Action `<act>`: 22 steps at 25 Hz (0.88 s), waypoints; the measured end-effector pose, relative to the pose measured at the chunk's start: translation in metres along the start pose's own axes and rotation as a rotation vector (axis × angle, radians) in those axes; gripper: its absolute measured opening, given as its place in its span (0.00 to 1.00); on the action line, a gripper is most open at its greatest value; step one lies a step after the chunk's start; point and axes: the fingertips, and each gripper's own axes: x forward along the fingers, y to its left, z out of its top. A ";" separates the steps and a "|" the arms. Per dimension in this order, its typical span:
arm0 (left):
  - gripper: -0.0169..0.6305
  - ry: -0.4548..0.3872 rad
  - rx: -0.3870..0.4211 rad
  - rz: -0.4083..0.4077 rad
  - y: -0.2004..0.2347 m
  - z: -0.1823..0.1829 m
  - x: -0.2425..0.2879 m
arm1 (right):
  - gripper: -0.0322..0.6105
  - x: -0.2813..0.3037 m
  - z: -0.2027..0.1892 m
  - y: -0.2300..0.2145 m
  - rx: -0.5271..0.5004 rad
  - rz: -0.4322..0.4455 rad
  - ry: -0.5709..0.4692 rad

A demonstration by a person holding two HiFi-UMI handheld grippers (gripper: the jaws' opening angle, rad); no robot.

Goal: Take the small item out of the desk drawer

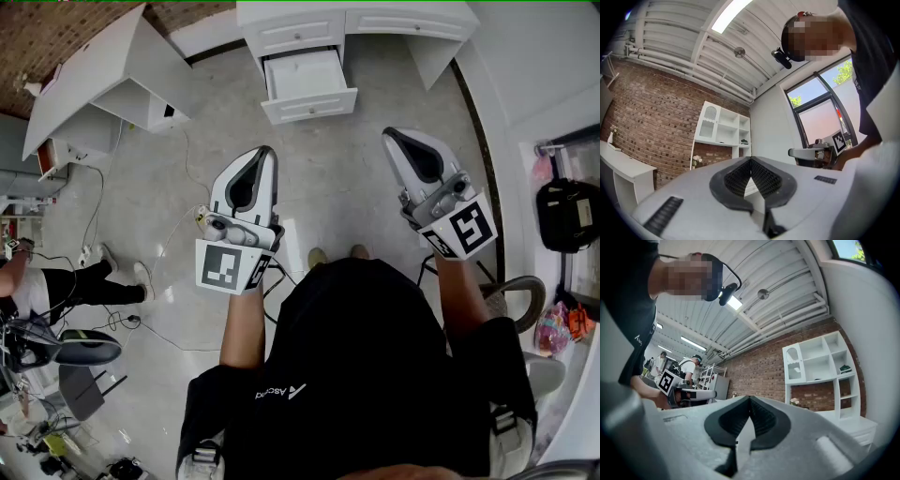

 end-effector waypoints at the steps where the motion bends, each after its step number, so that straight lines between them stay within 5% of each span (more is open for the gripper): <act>1: 0.02 0.000 -0.002 0.000 0.003 -0.001 -0.001 | 0.05 0.003 -0.001 0.001 -0.001 0.002 0.001; 22: 0.02 -0.012 -0.037 -0.044 0.080 -0.015 -0.020 | 0.05 0.072 -0.032 0.030 0.010 -0.037 0.045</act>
